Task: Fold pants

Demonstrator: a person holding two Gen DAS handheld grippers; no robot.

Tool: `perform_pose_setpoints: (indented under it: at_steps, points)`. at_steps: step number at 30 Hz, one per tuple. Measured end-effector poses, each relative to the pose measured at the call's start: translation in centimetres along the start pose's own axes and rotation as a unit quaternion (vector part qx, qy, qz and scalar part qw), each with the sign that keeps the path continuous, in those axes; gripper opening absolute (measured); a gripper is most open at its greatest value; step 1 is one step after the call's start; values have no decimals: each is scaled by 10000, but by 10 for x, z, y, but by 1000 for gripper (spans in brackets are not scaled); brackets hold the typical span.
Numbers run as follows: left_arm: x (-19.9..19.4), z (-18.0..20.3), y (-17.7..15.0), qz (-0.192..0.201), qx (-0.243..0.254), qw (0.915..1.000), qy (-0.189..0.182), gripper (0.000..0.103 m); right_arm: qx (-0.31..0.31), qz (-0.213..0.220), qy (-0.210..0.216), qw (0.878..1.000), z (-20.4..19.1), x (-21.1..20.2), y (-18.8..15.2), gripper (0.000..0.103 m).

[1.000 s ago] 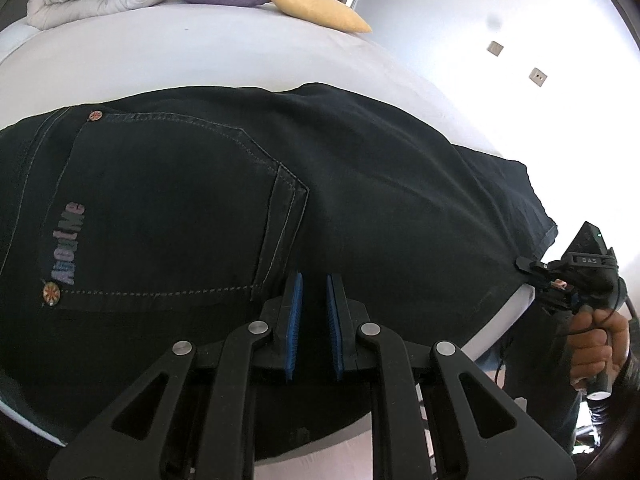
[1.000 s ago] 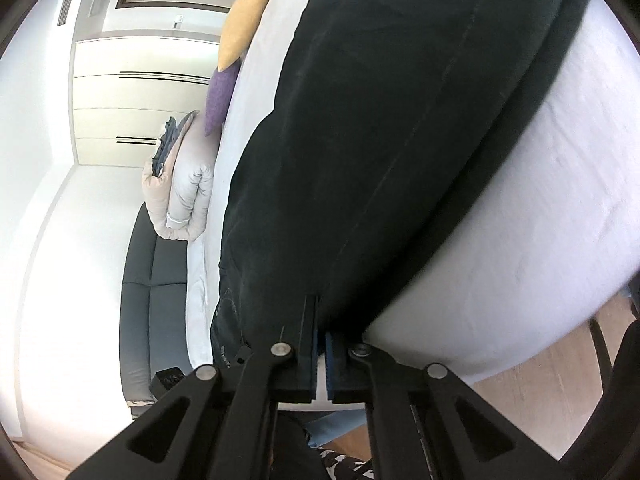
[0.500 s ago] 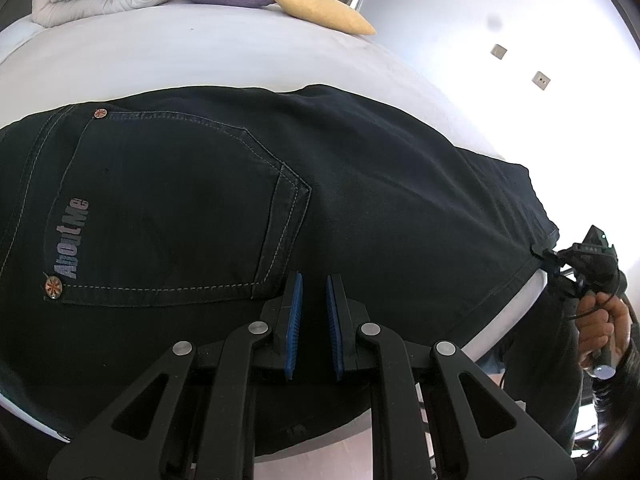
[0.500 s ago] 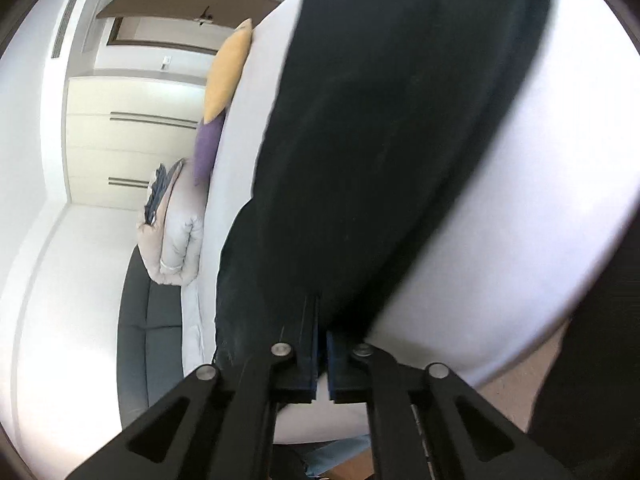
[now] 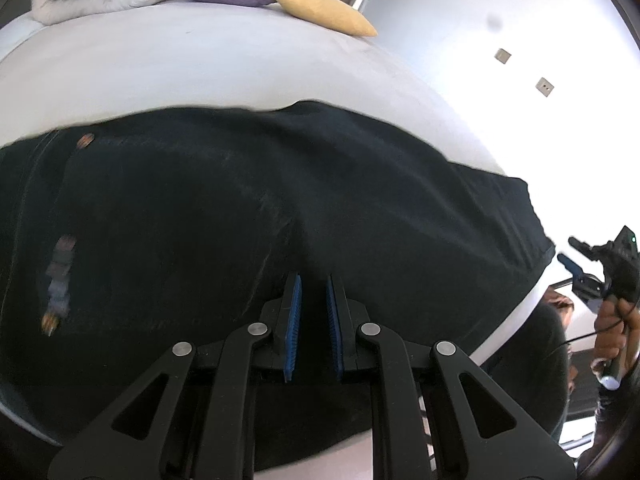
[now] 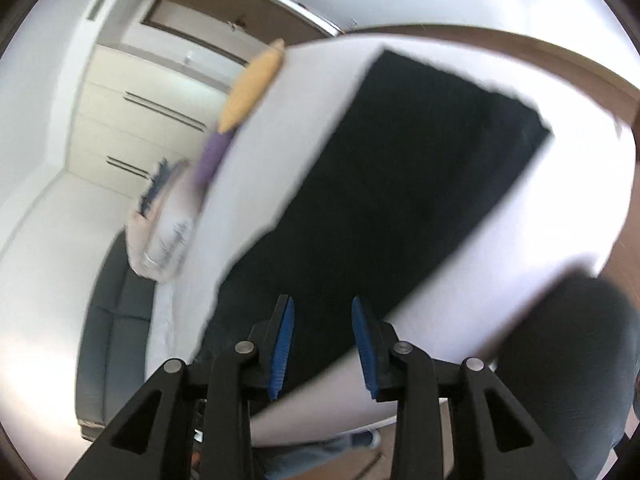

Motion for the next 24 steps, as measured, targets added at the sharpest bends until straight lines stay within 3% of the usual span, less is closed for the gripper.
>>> perform_pose_setpoints:
  at_steps: [2,6,9,12,15,16,21,24]
  points:
    - [1,12,14,46,146,9999,-13,13,-27,43,128,9999,-7,7,16,34]
    - [2,40,41,199,456,9986,-172,13,673,331,614,9953,12,8,46,34]
    - [19,53,48,54,524,9983,-259,13,595,222,910,9938,19,16,60,34]
    - [45,59,49,-228,587,9978,-204,13,865,35,625,9943,46,39,67,34]
    - [53,55,42,-249,471,9983,-224,13,953,-102,162,9953,75,50,61,15]
    - [54,52,41,-228,398,9985,-288,12,975,-78,85,9952,85,45,56,0]
    - [50,39,29,-155,109,9985,-517,12,1317,775,162,9881,119,-5,53,0]
    - [45,31,24,-183,47,9986,-491,13,1349,1113,-169,9844,121,-38,54,0]
Point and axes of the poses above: each gripper's, at about its wrist camera, not at the fingertips, and x roughly the way its jaws point, z to its right, y to its top, the point moved 6 cm from there along x, roughly the way its jaws point, and after that the axes turned 13 degrees about y, right-handed, at the moved point
